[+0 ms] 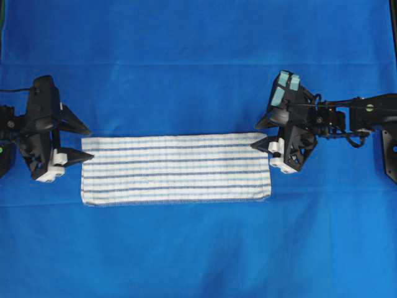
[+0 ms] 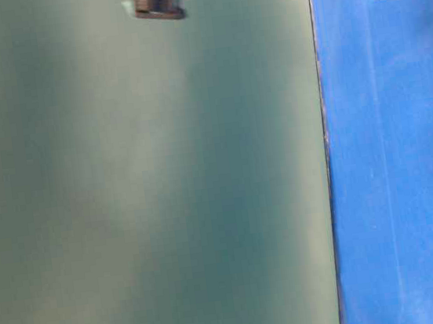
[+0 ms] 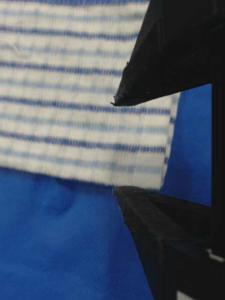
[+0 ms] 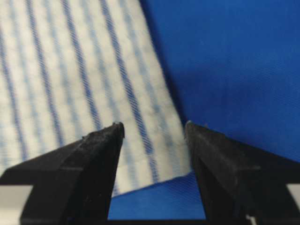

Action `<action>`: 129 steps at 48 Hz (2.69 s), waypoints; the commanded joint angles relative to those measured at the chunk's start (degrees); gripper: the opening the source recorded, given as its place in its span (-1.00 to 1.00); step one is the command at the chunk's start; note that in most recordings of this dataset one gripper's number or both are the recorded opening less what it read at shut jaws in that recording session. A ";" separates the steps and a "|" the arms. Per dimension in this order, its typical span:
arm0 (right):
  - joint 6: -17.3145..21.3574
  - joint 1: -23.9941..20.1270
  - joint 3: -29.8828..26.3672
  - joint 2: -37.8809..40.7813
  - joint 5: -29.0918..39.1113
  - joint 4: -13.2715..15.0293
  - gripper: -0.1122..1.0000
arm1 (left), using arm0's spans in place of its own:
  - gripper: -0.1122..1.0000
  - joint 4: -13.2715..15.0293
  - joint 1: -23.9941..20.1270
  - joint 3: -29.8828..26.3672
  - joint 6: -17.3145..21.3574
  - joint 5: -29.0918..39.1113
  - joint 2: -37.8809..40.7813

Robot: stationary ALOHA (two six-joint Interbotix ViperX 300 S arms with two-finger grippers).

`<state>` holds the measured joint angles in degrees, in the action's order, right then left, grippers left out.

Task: Fold the blue towel.
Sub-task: 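Grasp the folded strip's left and right ends with both grippers, then lift the strip and rotate it vertical, left gripper swinging toward the near side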

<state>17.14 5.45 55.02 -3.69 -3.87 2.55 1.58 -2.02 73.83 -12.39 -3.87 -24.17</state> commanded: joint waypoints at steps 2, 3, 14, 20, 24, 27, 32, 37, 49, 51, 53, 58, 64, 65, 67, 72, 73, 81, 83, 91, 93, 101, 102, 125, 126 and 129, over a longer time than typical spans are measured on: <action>-0.09 0.88 -0.79 1.93 -1.32 0.18 0.27 | 0.38 0.00 -0.88 -1.05 0.00 -2.46 3.16; -0.09 0.88 -0.88 2.29 -1.41 0.18 0.27 | 0.41 0.00 -0.88 -1.05 0.00 -2.81 3.87; 0.00 0.97 -0.88 3.52 -1.32 0.09 0.27 | 0.52 0.00 -1.05 -2.55 0.00 -3.87 9.40; 0.00 0.97 -0.88 3.52 -1.23 0.09 0.27 | 0.52 0.00 -1.05 -2.72 0.00 -3.52 9.67; -0.09 0.97 -0.97 3.52 -1.23 0.18 0.26 | 0.50 0.09 -1.58 -2.72 -0.70 -2.99 9.67; -0.09 0.97 -1.05 3.60 -1.23 0.18 0.25 | 0.45 0.09 -2.11 -2.81 -0.79 -2.20 9.67; -0.09 1.41 -1.05 3.60 -1.14 0.18 0.24 | 0.26 0.09 -2.72 -2.99 -0.79 -1.49 9.67; -0.26 2.02 -0.97 3.60 -1.14 0.26 0.23 | 0.03 0.09 -2.72 -3.25 -0.79 -0.79 9.76; -1.49 2.29 -1.05 3.52 -1.05 1.05 -0.70 | -0.74 0.09 -2.81 -3.96 -0.88 1.14 10.37; -1.49 2.29 -0.97 3.60 -1.05 1.05 -0.76 | -0.77 0.09 -2.72 -3.96 -0.88 1.23 10.37; -1.49 2.29 -1.05 3.52 -1.05 1.05 -0.76 | -0.77 0.09 -2.72 -3.96 -0.88 1.32 10.37; -1.41 2.29 -1.05 3.52 -1.32 0.97 -0.76 | -0.77 0.09 -2.72 -4.04 -0.88 1.41 10.20; -1.41 2.29 -1.05 2.99 -1.32 0.97 -0.76 | -0.77 0.09 -2.72 -4.22 -0.79 2.37 9.23; -1.41 2.29 -1.14 2.72 -1.23 0.97 -0.76 | -0.77 0.09 -2.72 -4.39 -0.79 2.81 8.88; -1.41 2.29 -1.23 2.02 -1.05 0.97 -0.76 | -0.77 0.09 -2.72 -4.75 -0.70 3.78 8.09; -1.41 2.29 -1.23 -0.53 -0.35 1.05 -0.76 | -0.77 0.09 -2.72 -5.80 -0.18 7.12 5.36; -1.41 2.29 -1.23 -1.14 -0.18 0.97 -0.76 | -0.77 0.09 -2.72 -6.06 -0.09 7.82 4.57; -1.58 2.29 -1.32 -6.94 3.52 1.05 -0.76 | -0.77 0.09 -2.72 -8.09 0.18 13.80 -2.02; -1.58 2.29 -1.32 -8.35 4.66 1.14 -0.76 | -0.77 0.09 -2.72 -8.53 0.18 15.29 -3.96; -1.58 2.11 -1.76 -14.41 8.53 1.14 -0.76 | -0.77 0.00 -2.02 -9.58 0.09 19.34 -11.16; -1.58 1.93 -2.02 -15.73 9.14 1.14 -0.76 | -0.77 0.00 -1.67 -9.67 0.09 19.69 -12.57; -1.58 1.05 -2.99 -20.13 11.07 1.14 -0.76 | -0.77 0.00 0.18 -9.93 0.00 20.13 -17.31; -1.58 1.05 -3.08 -20.39 11.16 1.14 -0.76 | -0.77 0.09 0.35 -9.93 0.00 20.13 -17.58; -1.58 4.39 -8.17 -15.29 9.93 3.87 -0.76 | -0.77 0.00 5.80 -12.74 -0.18 8.70 -10.72; -1.58 4.92 -8.79 -14.68 9.93 4.13 -0.76 | -0.77 0.09 6.24 -13.18 -0.09 7.91 -9.67; -1.58 6.33 -10.37 -13.10 10.20 5.19 -0.76 | -0.77 0.09 7.65 -14.85 0.09 5.80 -6.33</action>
<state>15.64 10.28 47.55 -17.84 6.77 6.77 1.58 4.13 61.96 -12.48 4.66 -33.66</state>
